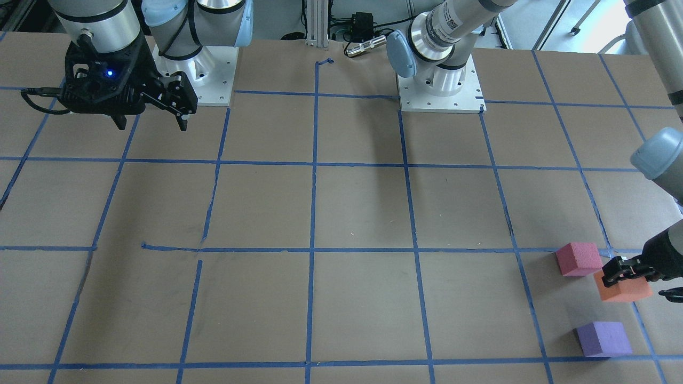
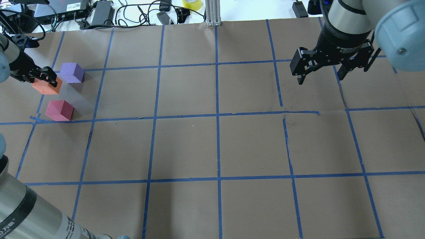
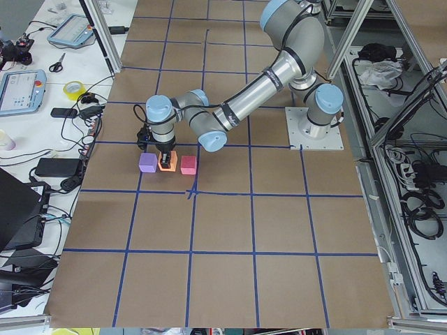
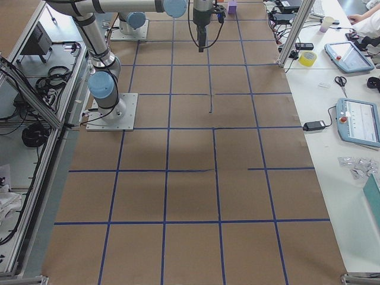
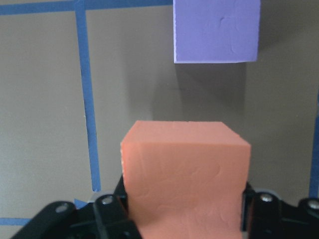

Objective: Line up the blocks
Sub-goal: 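Lower the orange cube between the purple and pink cubes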

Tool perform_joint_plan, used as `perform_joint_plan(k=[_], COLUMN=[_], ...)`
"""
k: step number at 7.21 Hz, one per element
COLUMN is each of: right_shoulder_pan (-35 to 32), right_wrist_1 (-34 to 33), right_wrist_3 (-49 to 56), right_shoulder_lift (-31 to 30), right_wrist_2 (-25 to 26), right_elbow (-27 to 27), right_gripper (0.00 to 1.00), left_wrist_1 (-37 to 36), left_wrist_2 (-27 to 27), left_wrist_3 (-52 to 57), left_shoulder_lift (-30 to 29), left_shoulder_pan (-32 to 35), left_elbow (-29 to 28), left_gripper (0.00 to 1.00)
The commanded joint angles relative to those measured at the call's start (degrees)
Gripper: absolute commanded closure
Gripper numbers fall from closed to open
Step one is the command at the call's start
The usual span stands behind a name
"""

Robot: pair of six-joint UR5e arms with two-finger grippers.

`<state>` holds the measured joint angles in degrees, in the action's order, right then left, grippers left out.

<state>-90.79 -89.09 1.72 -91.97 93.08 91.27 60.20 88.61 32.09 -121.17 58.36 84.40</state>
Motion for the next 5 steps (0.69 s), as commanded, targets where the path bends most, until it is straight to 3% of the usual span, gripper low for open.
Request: perform_joint_plan(k=[1, 5], right_shoulder_pan=[0.0, 0.0], right_wrist_1=[0.0, 0.0], right_wrist_3=[0.5, 0.6], right_shoulder_lift=[0.1, 0.0], right_wrist_2=[0.2, 0.4], right_elbow=[0.1, 0.1], right_gripper=[0.00, 0.00], left_wrist_1=[-0.2, -0.8], left_wrist_2=[-2.2, -2.1], left_wrist_3=[0.1, 0.9], left_shoulder_lift=[-0.4, -1.3], left_shoulder_pan=[0.0, 0.4], left_elbow=[-0.1, -0.4], left_gripper=[1.00, 1.00])
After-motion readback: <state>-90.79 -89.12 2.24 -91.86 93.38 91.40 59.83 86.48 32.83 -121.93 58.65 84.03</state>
